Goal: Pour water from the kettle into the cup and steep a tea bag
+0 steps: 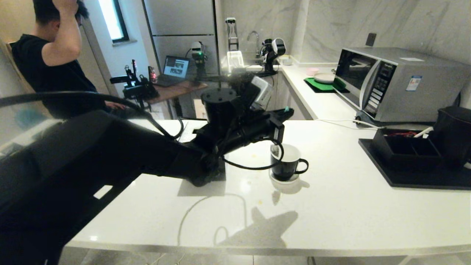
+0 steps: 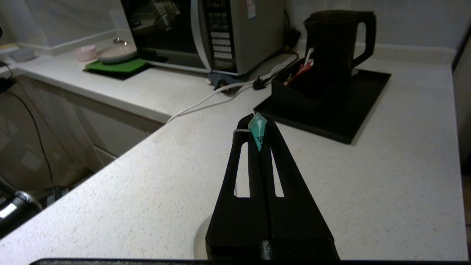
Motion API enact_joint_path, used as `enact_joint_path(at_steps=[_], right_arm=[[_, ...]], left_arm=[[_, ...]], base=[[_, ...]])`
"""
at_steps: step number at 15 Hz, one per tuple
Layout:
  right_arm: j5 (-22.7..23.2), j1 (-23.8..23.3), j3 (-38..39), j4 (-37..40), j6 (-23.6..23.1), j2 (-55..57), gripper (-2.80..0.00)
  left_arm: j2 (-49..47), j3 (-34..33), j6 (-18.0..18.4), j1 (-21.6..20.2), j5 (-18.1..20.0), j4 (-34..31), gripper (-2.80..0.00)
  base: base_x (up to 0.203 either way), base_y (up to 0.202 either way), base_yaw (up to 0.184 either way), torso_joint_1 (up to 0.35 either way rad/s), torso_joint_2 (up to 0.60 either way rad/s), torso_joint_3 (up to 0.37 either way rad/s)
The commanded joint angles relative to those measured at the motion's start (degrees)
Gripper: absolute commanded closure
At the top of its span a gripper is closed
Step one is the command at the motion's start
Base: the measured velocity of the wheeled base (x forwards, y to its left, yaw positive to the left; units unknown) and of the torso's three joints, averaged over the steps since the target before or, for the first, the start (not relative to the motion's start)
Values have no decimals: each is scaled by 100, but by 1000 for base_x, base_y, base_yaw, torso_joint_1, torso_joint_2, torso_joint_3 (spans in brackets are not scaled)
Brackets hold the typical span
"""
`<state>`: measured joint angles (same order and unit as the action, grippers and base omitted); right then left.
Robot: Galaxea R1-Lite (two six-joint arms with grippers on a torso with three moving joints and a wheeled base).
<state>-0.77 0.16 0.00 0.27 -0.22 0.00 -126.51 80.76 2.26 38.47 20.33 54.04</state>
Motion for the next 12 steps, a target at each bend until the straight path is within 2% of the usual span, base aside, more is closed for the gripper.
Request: enact_joint_path(at_steps=[1,12], right_arm=[[-2,2,0,0,-4,0,0],[-2,2,0,0,-4,0,0]], left_arm=[[117,10,3,2,14,45,0],[86,221,38,37,23,-87,0]], base=[[0,0,0,0,0,0],[0,0,0,0,0,0]])
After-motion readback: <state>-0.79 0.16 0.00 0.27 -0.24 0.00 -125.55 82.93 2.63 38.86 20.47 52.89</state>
